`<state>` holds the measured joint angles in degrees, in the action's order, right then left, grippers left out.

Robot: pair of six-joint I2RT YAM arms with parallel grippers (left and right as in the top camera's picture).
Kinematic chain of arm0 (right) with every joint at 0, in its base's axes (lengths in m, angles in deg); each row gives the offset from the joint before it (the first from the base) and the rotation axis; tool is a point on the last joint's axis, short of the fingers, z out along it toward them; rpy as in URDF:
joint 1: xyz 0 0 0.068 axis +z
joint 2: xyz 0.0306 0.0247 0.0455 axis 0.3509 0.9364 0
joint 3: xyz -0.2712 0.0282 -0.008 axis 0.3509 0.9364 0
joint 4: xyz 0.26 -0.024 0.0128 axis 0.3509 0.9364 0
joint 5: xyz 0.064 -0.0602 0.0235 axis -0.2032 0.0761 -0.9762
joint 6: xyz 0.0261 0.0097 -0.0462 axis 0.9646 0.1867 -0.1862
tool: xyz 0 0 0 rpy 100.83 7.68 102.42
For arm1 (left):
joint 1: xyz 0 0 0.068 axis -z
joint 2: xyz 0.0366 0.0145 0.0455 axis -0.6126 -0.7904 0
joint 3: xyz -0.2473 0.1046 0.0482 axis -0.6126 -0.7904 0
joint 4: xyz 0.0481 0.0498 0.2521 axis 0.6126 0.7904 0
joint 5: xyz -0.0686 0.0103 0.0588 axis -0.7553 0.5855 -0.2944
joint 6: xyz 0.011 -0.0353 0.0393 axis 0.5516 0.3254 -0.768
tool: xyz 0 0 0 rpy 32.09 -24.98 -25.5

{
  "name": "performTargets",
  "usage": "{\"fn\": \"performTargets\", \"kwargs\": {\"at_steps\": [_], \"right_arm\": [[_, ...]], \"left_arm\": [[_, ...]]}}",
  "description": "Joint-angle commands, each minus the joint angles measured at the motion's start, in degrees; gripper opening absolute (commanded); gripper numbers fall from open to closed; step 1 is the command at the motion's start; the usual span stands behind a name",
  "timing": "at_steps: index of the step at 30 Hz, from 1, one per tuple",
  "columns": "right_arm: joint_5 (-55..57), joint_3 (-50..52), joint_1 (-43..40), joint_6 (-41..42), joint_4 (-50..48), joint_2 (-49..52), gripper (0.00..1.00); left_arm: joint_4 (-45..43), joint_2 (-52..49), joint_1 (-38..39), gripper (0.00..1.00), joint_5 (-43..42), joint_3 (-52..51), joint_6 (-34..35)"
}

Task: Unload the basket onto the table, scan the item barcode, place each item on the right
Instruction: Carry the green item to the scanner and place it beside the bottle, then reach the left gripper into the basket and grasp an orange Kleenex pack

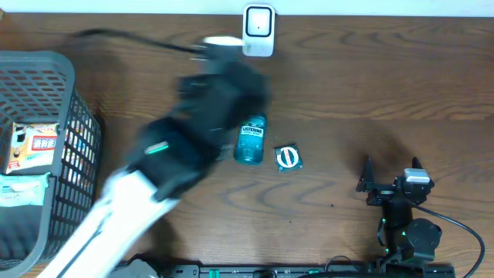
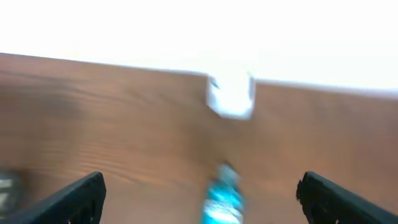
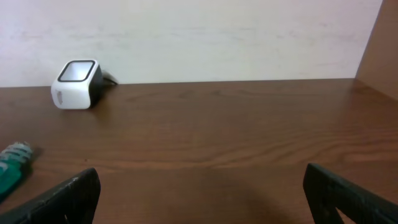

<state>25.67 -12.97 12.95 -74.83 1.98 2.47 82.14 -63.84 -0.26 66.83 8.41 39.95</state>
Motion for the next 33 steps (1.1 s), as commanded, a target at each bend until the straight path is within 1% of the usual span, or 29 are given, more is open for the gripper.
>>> {"fn": "performTargets", "kwargs": {"at_steps": [1,4,7,11,13,16,18,21,25,29,33], "right_arm": [[-0.31,0.07,-0.24,0.39,0.22,-0.24,0.99],[-0.31,0.07,-0.24,0.39,0.22,-0.24,0.99],[-0.31,0.07,-0.24,0.39,0.22,-0.24,0.99],[-0.31,0.07,-0.24,0.39,0.22,-0.24,0.99],[-0.31,0.07,-0.24,0.39,0.22,-0.24,0.99],[-0.31,0.07,-0.24,0.39,0.22,-0.24,0.99],[-0.31,0.07,-0.24,0.39,0.22,-0.24,0.99],[-0.31,0.07,-0.24,0.39,0.22,-0.24,0.99],[-0.31,0.07,-0.24,0.39,0.22,-0.24,0.99],[-0.31,0.07,-0.24,0.39,0.22,-0.24,0.99],[-0.31,0.07,-0.24,0.39,0.22,-0.24,0.99]], "left_arm": [[3.41,6.21,-10.16,0.98,9.38,-0.42,5.35],[8.26,11.58,-23.76,0.98,7.56,-0.44,12.74],[15.17,14.14,-38.27,0.98,2.47,-0.44,21.22],[20.44,12.87,-55.3,0.98,-7.69,-0.46,20.79],[21.33,10.4,-63.36,0.98,-13.68,-0.46,18.03],[22.12,5.27,-72.94,0.98,-23.39,-0.46,14.38],[23.3,1.49,-77.48,0.98,-28.3,-0.46,13.07],[24.83,-4.98,-81.61,0.98,-33.42,-0.46,10.93],[26.67,-13.68,-82.36,0.98,-38.97,-0.46,6.88],[28.59,-20.92,-81.79,0.98,-39.12,-0.5,6.67],[29.68,-25.62,-81.07,0.98,-39.36,-1.09,6.78]]}}
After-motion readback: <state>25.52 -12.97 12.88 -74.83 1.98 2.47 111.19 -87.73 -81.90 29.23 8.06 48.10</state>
